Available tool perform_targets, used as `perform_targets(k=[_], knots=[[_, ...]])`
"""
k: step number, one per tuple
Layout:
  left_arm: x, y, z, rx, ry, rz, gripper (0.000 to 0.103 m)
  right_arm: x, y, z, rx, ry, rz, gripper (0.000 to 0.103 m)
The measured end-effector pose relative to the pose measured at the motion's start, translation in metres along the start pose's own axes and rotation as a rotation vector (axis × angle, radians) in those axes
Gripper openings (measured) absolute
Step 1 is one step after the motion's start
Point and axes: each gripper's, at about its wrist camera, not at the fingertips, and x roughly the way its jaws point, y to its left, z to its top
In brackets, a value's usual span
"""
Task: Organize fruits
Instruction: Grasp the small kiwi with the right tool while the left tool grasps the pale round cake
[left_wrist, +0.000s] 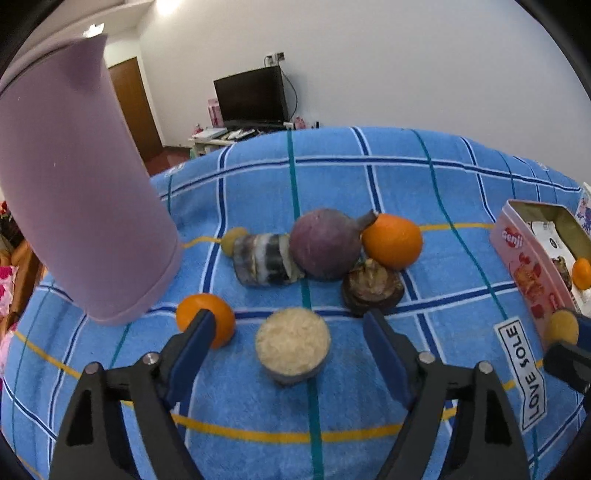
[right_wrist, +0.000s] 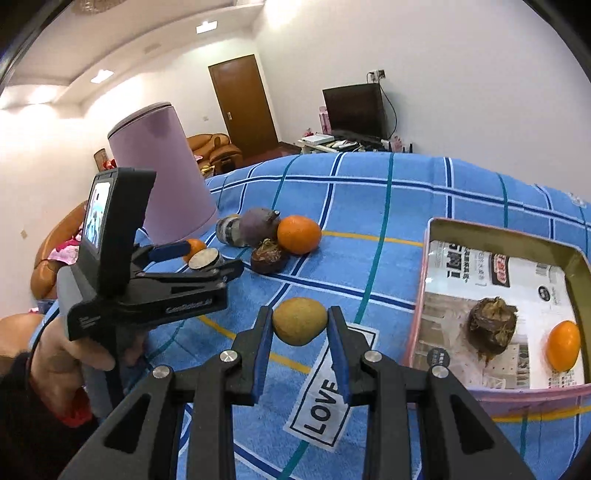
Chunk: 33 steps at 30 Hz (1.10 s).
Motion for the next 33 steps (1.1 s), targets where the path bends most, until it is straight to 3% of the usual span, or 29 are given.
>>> perform_targets(k=[2,4,6,7,11,15,17,18,24,29,33], knots=[[0.002,-0.004,0.000,0.022,0.008,0.003,0.083,0.001,-0.002,-0.001,0.009,0.005,0.008,0.032],[0.004,-0.009,0.000,0.049,0.012,-0.014,0.076,0.001,0.000,-0.001,0.006,0.003,0.008,0.032],[0.008,-0.008,0.000,0.046,0.037,-0.038,0.055,0.001,0.001,-0.001,-0.002,-0.001,0.002,0.032],[0.014,-0.004,0.000,0.026,0.072,-0.047,0.051,0.001,0.002,-0.001,-0.002,-0.001,0.003,0.032],[0.013,0.031,-0.006,-0.144,0.087,-0.166,0.051,0.002,0.001,-0.002,0.004,0.004,0.007,0.032],[0.010,0.046,-0.011,-0.226,0.074,-0.232,0.051,0.002,0.003,-0.002,0.001,0.006,0.011,0.032],[0.009,0.041,-0.010,-0.203,0.076,-0.215,0.048,0.002,0.003,-0.002,-0.001,0.005,0.012,0.032],[0.008,0.038,-0.009,-0.191,0.074,-0.215,0.039,0.002,0.003,-0.002,-0.002,0.002,0.012,0.032],[0.002,0.033,-0.009,-0.160,0.042,-0.155,0.039,-0.004,0.005,0.000,-0.014,-0.040,0.010,0.032],[-0.012,0.034,-0.008,-0.179,-0.042,-0.123,0.039,-0.012,0.006,0.003,-0.028,-0.093,0.011,0.032],[-0.034,0.021,-0.009,-0.174,-0.166,-0.089,0.039,-0.020,0.002,0.006,-0.024,-0.145,0.021,0.032]])
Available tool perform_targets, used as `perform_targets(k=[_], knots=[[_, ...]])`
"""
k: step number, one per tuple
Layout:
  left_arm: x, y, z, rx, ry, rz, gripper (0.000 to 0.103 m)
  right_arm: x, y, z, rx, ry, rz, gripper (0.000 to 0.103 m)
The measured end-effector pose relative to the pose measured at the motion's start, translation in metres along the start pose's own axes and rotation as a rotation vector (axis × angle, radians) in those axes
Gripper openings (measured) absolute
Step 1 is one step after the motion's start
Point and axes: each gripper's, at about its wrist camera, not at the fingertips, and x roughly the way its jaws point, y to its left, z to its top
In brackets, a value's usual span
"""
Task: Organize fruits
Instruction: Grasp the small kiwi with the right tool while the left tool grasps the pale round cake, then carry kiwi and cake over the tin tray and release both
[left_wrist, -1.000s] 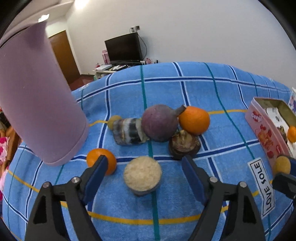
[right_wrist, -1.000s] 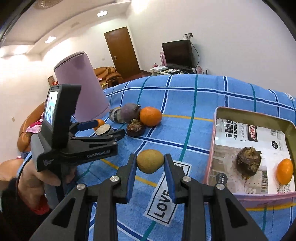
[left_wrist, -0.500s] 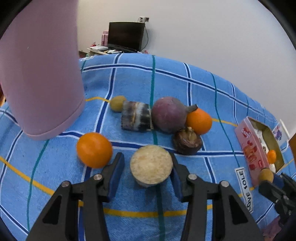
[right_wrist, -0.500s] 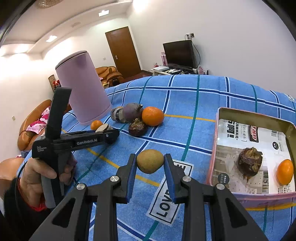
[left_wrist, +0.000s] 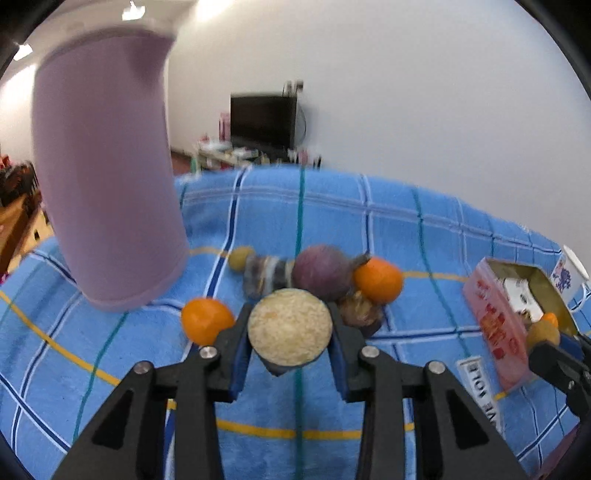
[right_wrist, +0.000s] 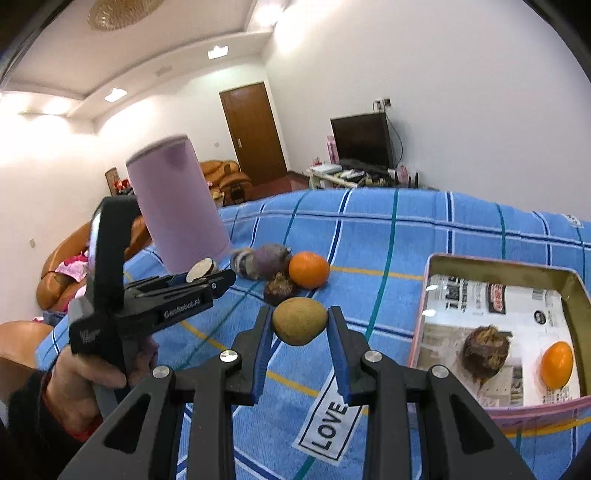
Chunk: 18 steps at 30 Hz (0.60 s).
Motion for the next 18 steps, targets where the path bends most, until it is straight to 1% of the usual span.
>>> perform_targets(k=[2,5,8,13,15,18], knots=[[-0.007,-0.012,0.000,0.027,-0.046,-0.005,0.039,-0.003,-0.004,0.002,0.010,-0.019,0.004,0.032],[-0.017,-0.031,0.001,0.056,-0.081,-0.028,0.039,-0.007,-0.009,0.003,0.020,-0.044,0.008,0.032],[-0.027,-0.047,0.002,0.080,-0.108,-0.047,0.039,-0.013,-0.012,0.006,0.014,-0.071,-0.013,0.032],[-0.036,-0.072,-0.001,0.121,-0.128,-0.068,0.039,-0.024,-0.020,0.008,-0.006,-0.100,-0.070,0.032],[-0.037,-0.083,-0.003,0.143,-0.132,-0.067,0.039,-0.029,-0.027,0.006,-0.011,-0.107,-0.103,0.032],[-0.037,-0.102,-0.003,0.174,-0.131,-0.071,0.039,-0.036,-0.043,0.005,0.007,-0.106,-0.130,0.032]])
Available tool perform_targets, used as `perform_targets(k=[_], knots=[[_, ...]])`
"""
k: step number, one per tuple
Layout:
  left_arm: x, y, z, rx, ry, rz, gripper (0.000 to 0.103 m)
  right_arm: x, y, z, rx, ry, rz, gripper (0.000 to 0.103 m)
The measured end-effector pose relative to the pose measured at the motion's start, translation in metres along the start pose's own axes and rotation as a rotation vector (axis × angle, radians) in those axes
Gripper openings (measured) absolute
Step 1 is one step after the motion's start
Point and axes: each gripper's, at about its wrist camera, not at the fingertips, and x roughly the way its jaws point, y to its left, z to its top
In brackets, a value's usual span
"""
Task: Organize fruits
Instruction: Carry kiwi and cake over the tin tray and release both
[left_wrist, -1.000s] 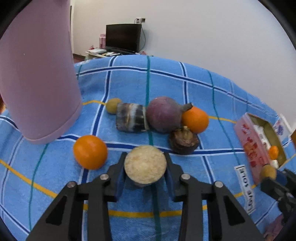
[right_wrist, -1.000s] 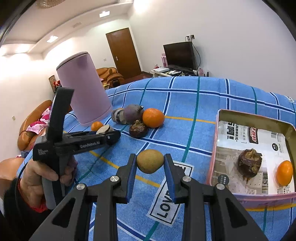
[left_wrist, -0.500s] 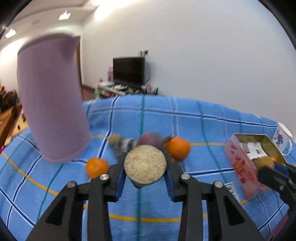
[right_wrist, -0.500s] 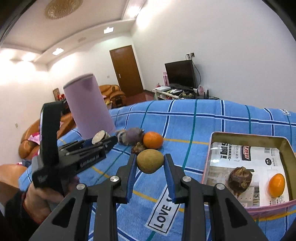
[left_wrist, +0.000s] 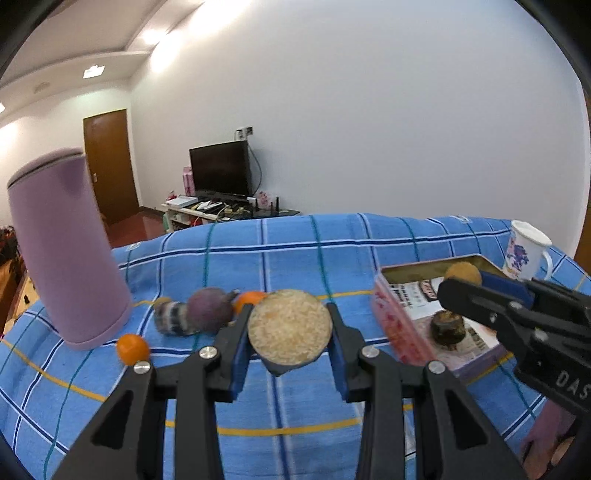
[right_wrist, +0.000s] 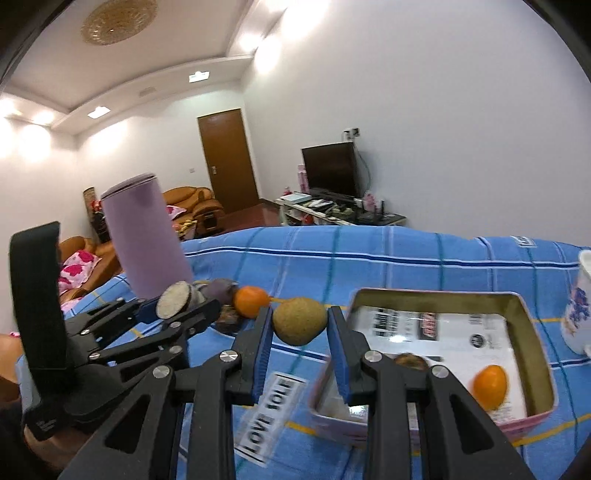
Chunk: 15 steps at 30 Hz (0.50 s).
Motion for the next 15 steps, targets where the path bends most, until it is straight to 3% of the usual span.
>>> perform_targets(k=[15], knots=[[0.010,-0.072,0.020,0.064,-0.005,-0.076,0.039,-0.033,-0.085,0.005,0.028,-0.040,-0.183,0.032]])
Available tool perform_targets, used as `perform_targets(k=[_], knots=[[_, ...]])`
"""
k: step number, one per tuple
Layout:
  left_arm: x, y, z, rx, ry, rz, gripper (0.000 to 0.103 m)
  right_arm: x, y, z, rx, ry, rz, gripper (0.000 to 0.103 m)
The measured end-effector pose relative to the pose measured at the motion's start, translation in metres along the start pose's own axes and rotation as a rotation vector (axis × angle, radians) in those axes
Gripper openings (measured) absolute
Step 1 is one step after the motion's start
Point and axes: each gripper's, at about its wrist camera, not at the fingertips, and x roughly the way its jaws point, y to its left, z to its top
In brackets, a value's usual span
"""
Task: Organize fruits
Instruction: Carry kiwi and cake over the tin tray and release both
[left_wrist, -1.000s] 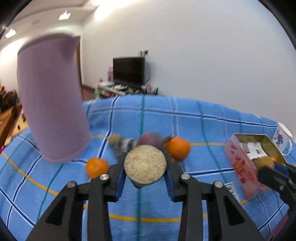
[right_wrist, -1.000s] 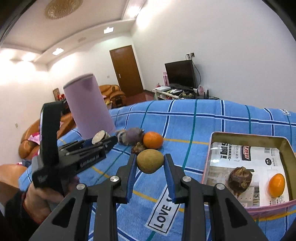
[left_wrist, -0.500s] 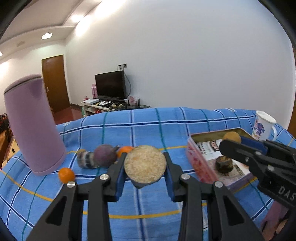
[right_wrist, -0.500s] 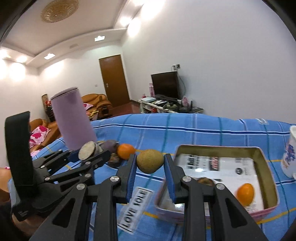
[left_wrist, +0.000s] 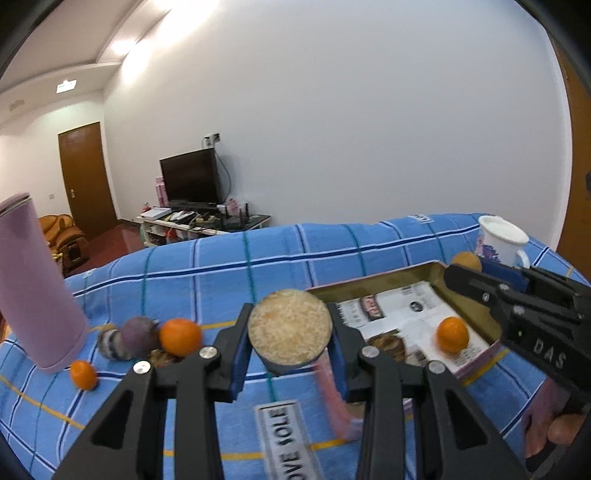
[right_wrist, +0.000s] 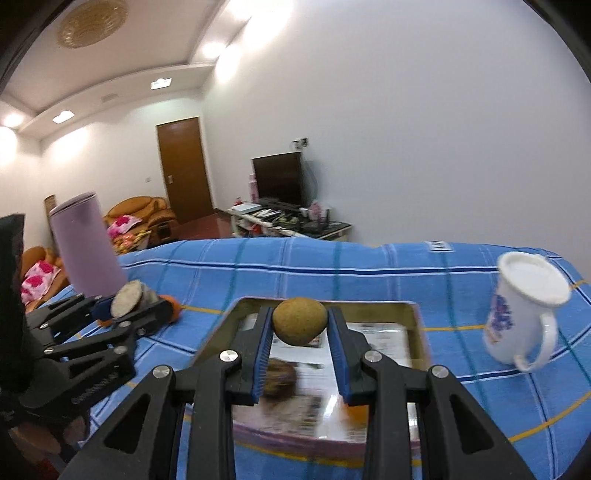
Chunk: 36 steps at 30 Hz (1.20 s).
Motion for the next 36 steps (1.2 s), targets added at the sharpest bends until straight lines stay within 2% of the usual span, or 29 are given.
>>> perform_targets(k=[10,14,18,26,36], knots=[[0.031,-0.036,0.009,0.000,0.035,-0.058,0.039,0.004,-0.051,0.005,0.056,0.023,-0.093,0.032],[0.044,-0.053,0.008,0.009,0.051,-0.075,0.039,0.015,-0.050,0.003,0.035,0.053,-0.095,0.032],[0.056,-0.068,0.013,0.060,0.060,-0.028,0.039,0.031,-0.048,0.002,0.028,0.104,-0.073,0.032],[0.086,-0.067,0.008,0.040,0.167,-0.028,0.039,0.055,-0.045,-0.006,0.037,0.201,-0.056,0.032],[0.090,-0.067,0.005,0.064,0.196,-0.005,0.039,0.066,-0.041,-0.011,0.036,0.249,-0.034,0.032]])
